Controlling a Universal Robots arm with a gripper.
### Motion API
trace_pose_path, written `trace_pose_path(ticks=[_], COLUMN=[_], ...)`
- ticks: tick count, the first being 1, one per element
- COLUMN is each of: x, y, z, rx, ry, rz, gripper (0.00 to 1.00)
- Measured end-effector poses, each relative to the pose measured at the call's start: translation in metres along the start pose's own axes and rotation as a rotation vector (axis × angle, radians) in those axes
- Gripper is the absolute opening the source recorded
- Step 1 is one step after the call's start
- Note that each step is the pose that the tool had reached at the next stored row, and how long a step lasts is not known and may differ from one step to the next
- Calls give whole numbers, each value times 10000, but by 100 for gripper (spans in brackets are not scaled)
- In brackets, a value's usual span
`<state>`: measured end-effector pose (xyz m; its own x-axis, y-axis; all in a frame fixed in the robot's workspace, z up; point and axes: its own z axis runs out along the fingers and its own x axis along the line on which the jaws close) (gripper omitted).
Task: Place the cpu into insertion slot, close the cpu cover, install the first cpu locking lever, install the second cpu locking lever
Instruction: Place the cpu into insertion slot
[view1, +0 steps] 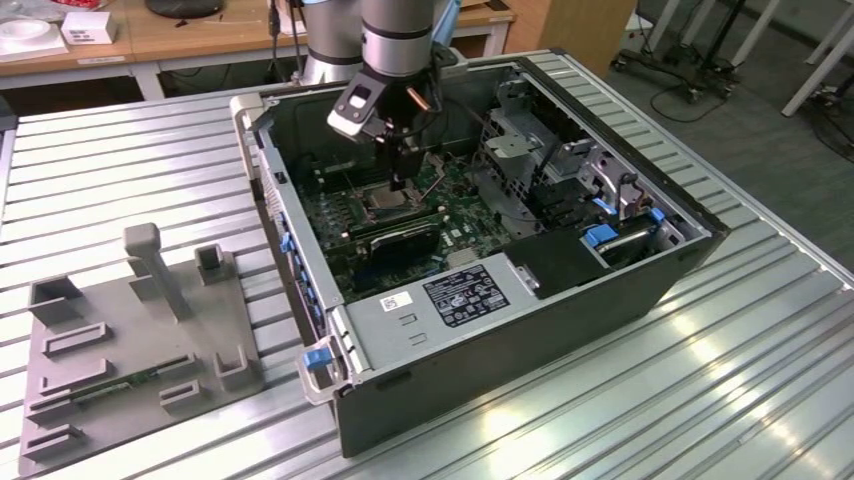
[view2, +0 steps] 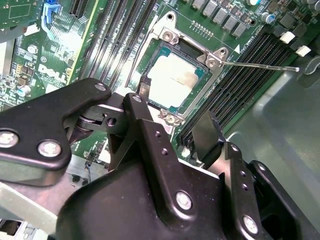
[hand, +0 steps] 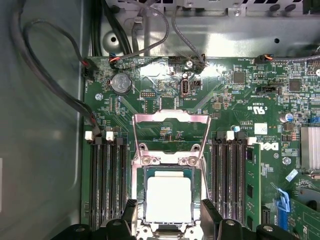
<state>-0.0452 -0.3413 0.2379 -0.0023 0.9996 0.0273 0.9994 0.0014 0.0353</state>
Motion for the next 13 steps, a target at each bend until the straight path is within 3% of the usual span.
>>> trace_pose_path(ticks=[8, 13], x=[2, 3], y=[3, 3], z=[-72, -83], rx=[0, -2], ry=[0, 3], rz=[0, 0], gripper=[61, 61])
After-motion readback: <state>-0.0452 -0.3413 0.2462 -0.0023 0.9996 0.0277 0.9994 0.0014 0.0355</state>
